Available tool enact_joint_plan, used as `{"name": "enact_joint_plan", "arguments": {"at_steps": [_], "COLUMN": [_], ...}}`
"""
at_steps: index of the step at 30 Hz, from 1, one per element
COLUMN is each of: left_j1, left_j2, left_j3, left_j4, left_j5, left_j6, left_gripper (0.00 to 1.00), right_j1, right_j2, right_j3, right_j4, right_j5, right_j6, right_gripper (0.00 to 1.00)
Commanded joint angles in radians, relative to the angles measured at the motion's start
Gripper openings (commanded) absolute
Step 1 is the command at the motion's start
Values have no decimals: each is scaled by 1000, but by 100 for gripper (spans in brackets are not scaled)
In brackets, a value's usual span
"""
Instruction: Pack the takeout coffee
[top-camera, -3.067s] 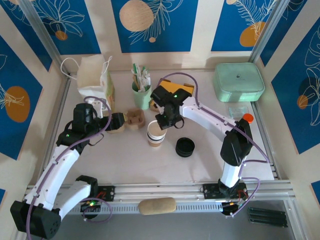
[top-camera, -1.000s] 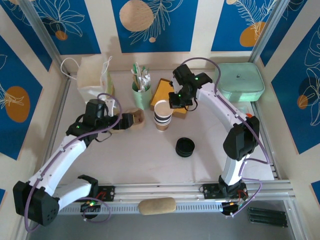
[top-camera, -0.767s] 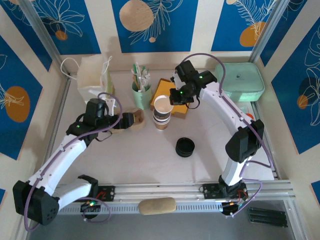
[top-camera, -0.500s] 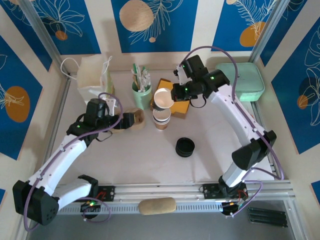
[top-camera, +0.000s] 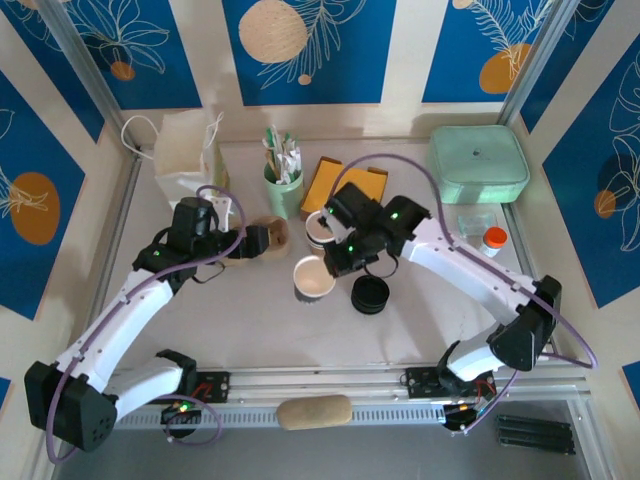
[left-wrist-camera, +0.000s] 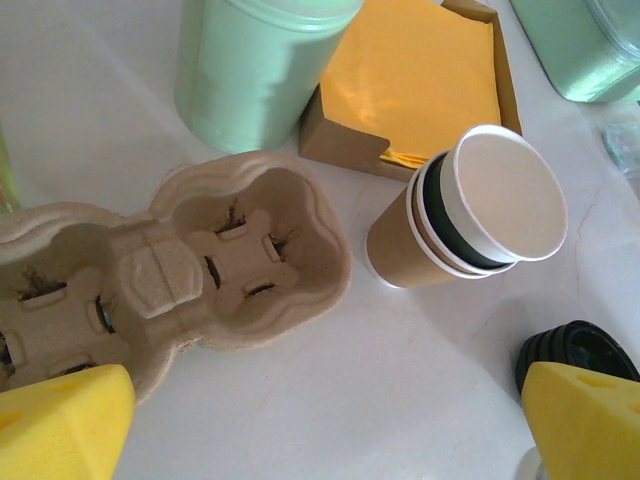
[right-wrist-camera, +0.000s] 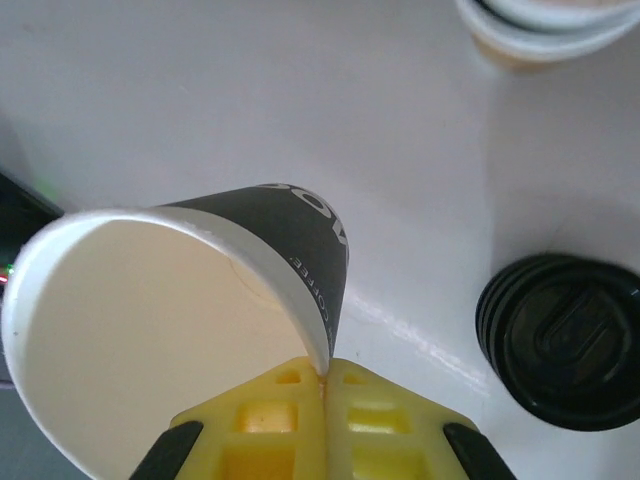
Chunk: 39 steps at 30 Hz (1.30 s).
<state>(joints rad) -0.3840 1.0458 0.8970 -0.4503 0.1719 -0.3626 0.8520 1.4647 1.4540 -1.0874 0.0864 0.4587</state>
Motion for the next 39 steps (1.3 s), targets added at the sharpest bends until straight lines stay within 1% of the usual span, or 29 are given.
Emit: {"name": "enact_joint_plan", "arguments": {"at_steps": [1,6,12,22,32,39], "left_j1": [-13,-20,-28,-42,-52,-58], "left_j2": [-20,-25,-30,-12,2,8], "left_j3": [35,40,33,32,36,39], "left_j4": [-11,-20,-16,1,9,9], "left_j5": [-11,-19,-25,-22,-26,-32], "left_j6": [-13,-12,-15,-18,-18,-18], "left_gripper": [99,99,99,99,99,99], "right_j1": [21,11,-32,-109,-105,-64], "right_j2": [10,53,95,115,122,116], "right_j3": [-69,-130,-170,-214,-238,-240], "right_j4": [62,117,169,242,243,227], "right_j5": [36,70,103,68,37,43], "right_j6": [68,73,67,80,81,89], "right_gripper": [0,0,0,0,0,0]}}
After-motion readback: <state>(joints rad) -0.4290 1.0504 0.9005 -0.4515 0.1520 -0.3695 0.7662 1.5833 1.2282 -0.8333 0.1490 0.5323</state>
